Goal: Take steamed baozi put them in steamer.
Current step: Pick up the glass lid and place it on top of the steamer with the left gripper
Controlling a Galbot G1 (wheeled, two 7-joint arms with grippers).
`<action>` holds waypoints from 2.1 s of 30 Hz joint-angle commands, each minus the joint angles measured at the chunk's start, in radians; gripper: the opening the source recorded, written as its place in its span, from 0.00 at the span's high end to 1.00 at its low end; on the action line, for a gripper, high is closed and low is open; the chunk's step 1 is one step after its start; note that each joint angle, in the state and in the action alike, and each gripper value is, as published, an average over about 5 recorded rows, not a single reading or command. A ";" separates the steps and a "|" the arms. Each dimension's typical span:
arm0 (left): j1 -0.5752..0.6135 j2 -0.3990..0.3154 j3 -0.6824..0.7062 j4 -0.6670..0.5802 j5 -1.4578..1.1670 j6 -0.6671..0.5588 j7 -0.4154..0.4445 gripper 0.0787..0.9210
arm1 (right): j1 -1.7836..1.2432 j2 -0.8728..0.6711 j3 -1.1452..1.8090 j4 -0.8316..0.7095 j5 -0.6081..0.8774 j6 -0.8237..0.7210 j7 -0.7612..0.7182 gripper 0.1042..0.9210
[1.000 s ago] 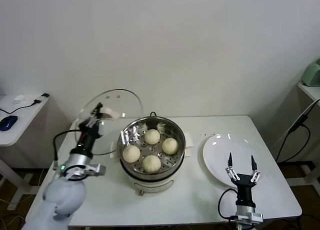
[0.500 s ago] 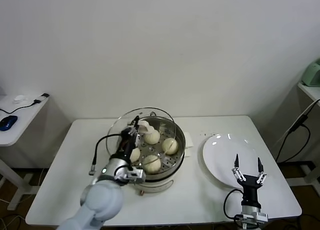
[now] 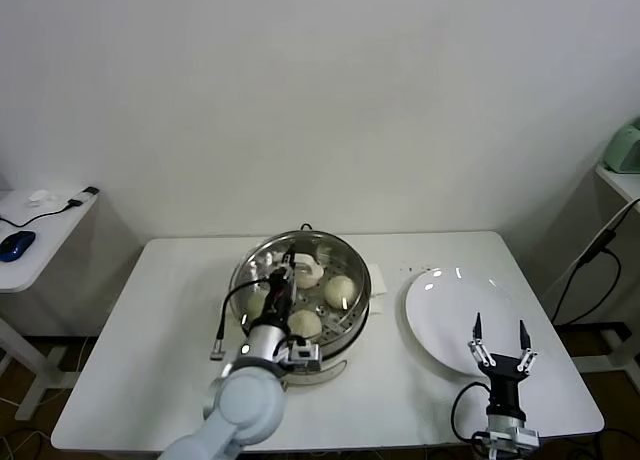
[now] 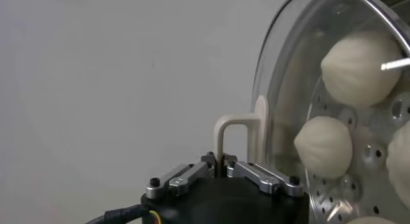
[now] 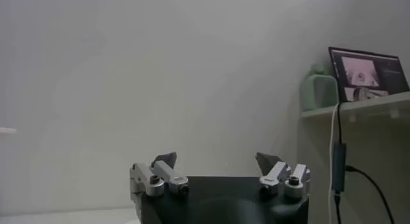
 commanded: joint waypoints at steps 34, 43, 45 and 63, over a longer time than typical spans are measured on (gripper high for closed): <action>-0.001 -0.046 0.043 0.100 0.079 0.012 -0.064 0.93 | -0.002 0.005 -0.016 -0.002 -0.009 0.004 -0.001 0.12; 0.004 -0.049 0.041 0.104 0.089 0.008 -0.053 0.93 | -0.002 0.005 -0.017 -0.001 -0.010 0.004 -0.001 0.12; 0.006 -0.051 0.041 0.105 0.091 0.008 -0.044 0.93 | -0.002 0.005 -0.016 -0.001 -0.010 0.004 -0.001 0.12; 0.053 0.014 0.047 -0.098 0.011 0.020 0.004 0.48 | 0.026 0.005 -0.027 0.037 -0.040 -0.031 0.017 0.12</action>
